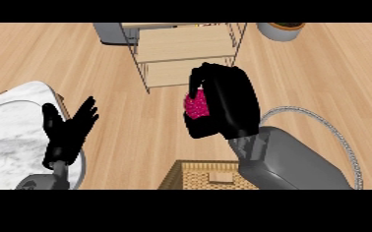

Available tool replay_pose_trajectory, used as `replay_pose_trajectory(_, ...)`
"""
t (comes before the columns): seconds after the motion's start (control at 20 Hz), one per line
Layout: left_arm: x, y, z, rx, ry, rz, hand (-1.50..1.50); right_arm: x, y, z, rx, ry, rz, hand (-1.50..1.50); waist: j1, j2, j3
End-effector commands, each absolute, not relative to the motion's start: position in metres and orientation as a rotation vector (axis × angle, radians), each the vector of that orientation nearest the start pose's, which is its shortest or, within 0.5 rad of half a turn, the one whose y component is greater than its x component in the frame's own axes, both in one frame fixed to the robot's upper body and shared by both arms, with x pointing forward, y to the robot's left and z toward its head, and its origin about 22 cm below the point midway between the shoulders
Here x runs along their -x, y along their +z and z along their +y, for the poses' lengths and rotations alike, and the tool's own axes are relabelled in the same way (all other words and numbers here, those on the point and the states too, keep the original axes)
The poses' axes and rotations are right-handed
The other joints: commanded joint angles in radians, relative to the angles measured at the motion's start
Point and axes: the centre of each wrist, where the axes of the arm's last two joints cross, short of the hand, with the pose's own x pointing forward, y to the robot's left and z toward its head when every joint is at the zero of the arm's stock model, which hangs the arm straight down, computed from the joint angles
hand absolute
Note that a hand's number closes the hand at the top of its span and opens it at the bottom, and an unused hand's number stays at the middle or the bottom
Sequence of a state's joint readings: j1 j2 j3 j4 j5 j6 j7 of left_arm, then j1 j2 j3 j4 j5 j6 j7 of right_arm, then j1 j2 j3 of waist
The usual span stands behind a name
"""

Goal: Pick the cupcake from the placemat and place it in the tiered shelf

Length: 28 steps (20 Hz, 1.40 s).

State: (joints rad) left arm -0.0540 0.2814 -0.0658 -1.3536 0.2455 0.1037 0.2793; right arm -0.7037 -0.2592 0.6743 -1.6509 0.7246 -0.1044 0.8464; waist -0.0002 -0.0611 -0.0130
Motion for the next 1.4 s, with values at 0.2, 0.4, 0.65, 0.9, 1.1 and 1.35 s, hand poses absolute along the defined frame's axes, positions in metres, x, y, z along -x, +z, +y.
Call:
replay_pose_trajectory(0.2,-0.246,-0.029,0.289,-0.097,0.031,-1.093,0.00,-0.237,0.271,0.000,0.740,0.717,-1.685,1.50,0.008,0.042,0.009)
replay_pose_trajectory(0.4,-0.246,-0.031,0.292,-0.089,0.029,-1.113,0.00,-0.260,0.312,0.000,0.755,0.620,-1.676,1.50,0.010,0.053,0.009)
replay_pose_trajectory(0.65,-0.251,-0.025,0.286,-0.081,0.036,-1.098,0.00,-0.283,0.360,-0.019,0.755,0.533,-1.691,1.50,0.005,0.056,0.011)
replay_pose_trajectory(0.9,-0.250,-0.022,0.293,-0.084,0.034,-1.115,0.00,-0.309,0.378,-0.016,0.793,0.552,-1.671,1.50,0.017,0.060,0.011)
replay_pose_trajectory(1.1,-0.252,-0.028,0.277,-0.075,0.024,-1.116,0.00,-0.332,0.383,-0.028,0.776,0.613,-1.644,1.50,0.011,0.063,0.012)
replay_pose_trajectory(1.35,-0.253,-0.015,0.297,-0.078,0.019,-1.114,0.00,-0.364,0.368,-0.029,0.833,0.707,-1.613,1.50,0.026,0.067,0.011)
